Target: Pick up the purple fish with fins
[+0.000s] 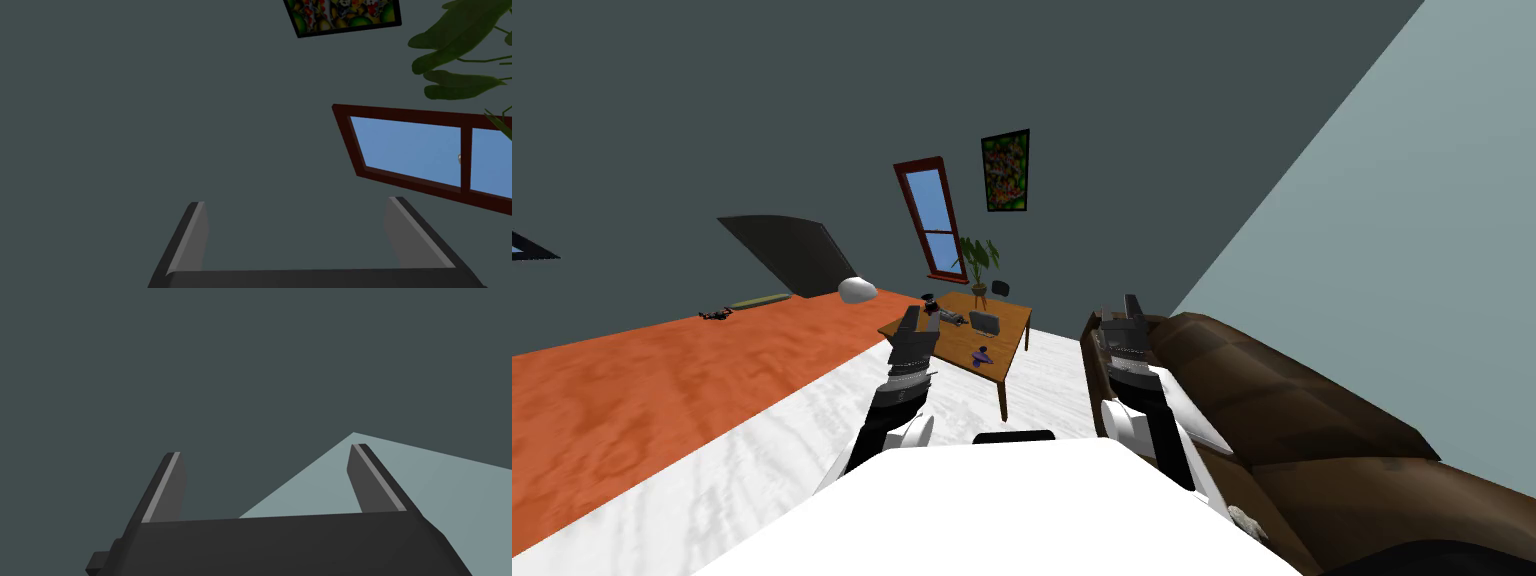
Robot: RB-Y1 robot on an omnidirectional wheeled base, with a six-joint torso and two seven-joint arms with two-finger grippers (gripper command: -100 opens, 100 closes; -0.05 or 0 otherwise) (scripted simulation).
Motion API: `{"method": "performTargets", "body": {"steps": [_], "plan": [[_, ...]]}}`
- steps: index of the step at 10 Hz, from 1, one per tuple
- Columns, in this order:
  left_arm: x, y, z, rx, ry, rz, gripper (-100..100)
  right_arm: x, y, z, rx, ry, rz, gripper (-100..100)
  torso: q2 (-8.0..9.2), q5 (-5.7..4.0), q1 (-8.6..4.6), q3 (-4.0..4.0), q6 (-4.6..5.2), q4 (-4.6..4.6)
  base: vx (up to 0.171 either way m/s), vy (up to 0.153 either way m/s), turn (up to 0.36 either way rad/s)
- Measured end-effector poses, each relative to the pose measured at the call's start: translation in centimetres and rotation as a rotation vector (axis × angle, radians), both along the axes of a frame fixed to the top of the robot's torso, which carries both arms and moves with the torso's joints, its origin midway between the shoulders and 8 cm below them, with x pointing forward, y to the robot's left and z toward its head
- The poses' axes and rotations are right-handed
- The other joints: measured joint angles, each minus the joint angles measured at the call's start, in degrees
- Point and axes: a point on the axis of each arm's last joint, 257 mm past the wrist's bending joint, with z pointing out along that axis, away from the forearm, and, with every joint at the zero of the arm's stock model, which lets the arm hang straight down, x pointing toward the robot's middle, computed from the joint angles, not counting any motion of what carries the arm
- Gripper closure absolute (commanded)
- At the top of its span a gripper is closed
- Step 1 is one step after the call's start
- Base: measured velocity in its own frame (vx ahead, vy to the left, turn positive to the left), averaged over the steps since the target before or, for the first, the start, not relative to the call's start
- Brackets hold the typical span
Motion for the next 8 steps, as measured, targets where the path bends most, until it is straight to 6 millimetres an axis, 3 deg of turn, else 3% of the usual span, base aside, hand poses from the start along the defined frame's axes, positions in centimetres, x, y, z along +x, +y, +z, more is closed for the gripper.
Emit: {"method": "performTargets", "body": {"steps": [5, 8], "plan": [[2.6, -0.8, -2.9, 0.022, 0.111, -0.062, -100, 0.0, 0.0, 0.0, 0.000, 0.000, 0.000, 0, 0.04, 0.05, 0.21, 0.02, 0.01, 0.01, -0.013, 0.049, -0.055], [5.1, -1.0, -5.0, 0.001, 0.211, -0.090, -100, 0.0, 0.0, 0.0, 0.000, 0.000, 0.000, 0, 0.04, 0.07, 0.31, 0.02, 0.00, 0.01, -0.016, 0.067, -0.057]]}}
